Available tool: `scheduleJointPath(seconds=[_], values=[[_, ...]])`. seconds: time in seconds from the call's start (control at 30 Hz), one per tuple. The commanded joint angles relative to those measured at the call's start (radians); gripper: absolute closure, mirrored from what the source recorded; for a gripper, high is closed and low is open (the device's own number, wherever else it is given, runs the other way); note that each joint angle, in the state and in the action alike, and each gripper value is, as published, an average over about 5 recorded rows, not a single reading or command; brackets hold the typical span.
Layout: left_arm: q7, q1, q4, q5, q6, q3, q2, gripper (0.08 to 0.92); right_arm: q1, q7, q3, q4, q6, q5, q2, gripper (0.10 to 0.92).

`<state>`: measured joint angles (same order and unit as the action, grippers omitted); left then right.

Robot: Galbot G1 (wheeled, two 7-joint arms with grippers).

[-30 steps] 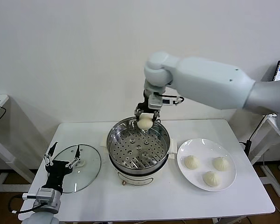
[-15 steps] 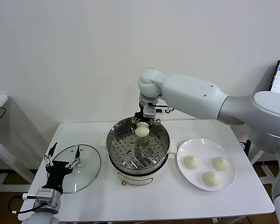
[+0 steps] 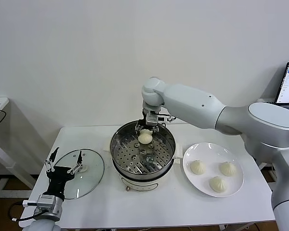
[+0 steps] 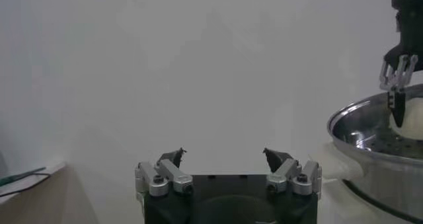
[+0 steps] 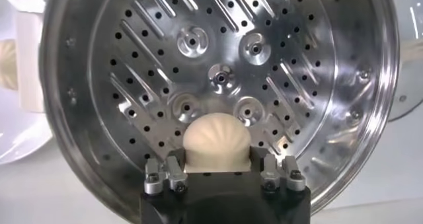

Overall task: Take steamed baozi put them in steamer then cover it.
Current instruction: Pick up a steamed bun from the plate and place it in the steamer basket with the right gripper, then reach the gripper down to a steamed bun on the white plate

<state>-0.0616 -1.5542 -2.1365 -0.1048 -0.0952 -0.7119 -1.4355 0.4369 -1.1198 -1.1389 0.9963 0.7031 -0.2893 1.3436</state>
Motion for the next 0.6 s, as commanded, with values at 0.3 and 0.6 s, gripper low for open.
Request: scheduleJointPath(seconds=[0.3,0.6], values=[[0.002,-0.012,-0.018,-0.001,-0.001,0.005,0.002,0.177,0.223,-0.078,-0.044,0.200,-0.197,0.320,-0.227,0.203],[0.002,-0.019,-0.032,-0.005,-0.002,0.011,0.004,0.177,0.343,-0.129,-0.209,0.409,-0.665,0.631,-0.579,0.203]])
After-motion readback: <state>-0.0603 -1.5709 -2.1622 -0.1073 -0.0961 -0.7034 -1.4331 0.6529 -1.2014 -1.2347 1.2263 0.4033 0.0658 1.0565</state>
